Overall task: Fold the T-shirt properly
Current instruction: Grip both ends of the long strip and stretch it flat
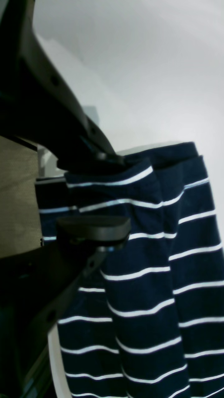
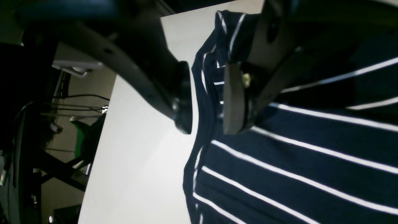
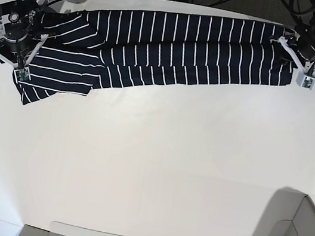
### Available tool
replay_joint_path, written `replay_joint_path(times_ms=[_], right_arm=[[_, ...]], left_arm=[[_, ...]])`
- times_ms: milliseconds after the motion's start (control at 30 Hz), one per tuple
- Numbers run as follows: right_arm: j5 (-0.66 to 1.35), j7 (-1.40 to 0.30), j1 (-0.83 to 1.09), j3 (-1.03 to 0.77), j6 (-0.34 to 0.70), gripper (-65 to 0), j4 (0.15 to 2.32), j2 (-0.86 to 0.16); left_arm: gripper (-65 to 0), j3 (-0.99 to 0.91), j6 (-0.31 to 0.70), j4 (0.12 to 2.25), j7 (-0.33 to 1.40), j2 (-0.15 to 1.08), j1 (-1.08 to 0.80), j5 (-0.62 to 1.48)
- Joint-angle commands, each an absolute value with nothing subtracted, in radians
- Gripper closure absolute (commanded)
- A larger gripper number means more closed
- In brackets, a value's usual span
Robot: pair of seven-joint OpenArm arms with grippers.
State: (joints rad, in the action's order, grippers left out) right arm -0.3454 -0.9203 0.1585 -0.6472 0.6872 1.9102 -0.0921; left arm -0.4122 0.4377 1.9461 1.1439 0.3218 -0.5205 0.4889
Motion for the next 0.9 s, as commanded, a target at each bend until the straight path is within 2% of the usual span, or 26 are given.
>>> replay_joint_path(times_ms=[0, 133, 500, 667, 767, 867], right_arm=[[-0.348, -0.908, 0.151, -0.650, 0.698, -19.1, 1.917, -0.104], [-0.349, -0.908, 0.150, -0.650, 0.698, -19.5, 1.890, -0.104], [-0.351, -0.908, 0.154, -0.650, 0.698, -19.4, 1.885, -0.105], [-0.351, -0.908, 0.162, -0.650, 0.698, -19.4, 1.885, -0.108], [-0.351, -0.906, 0.160, -0.650, 0.698, -19.4, 1.885, -0.107], [-0.351, -0.906, 0.159, -0.650, 0.698, -19.4, 1.885, -0.105]], left_arm=[[-22.9, -0.415, 0.438, 1.954, 1.132, 0.334, -0.522, 0.493], [-24.1, -0.424, 0.438, 1.908, 1.133, 0.315, -0.486, 0.489], [-26.0, -0.424, 0.450, 1.598, 1.121, 0.320, -0.384, 0.489], [-26.0, -0.452, 0.519, 1.570, 1.129, 0.321, -0.380, 0.489], [-26.6, -0.414, 0.567, 1.463, 1.139, 0.341, -0.372, 0.489], [-27.2, -0.352, 0.682, 1.319, 1.127, 0.357, -0.318, 0.489]])
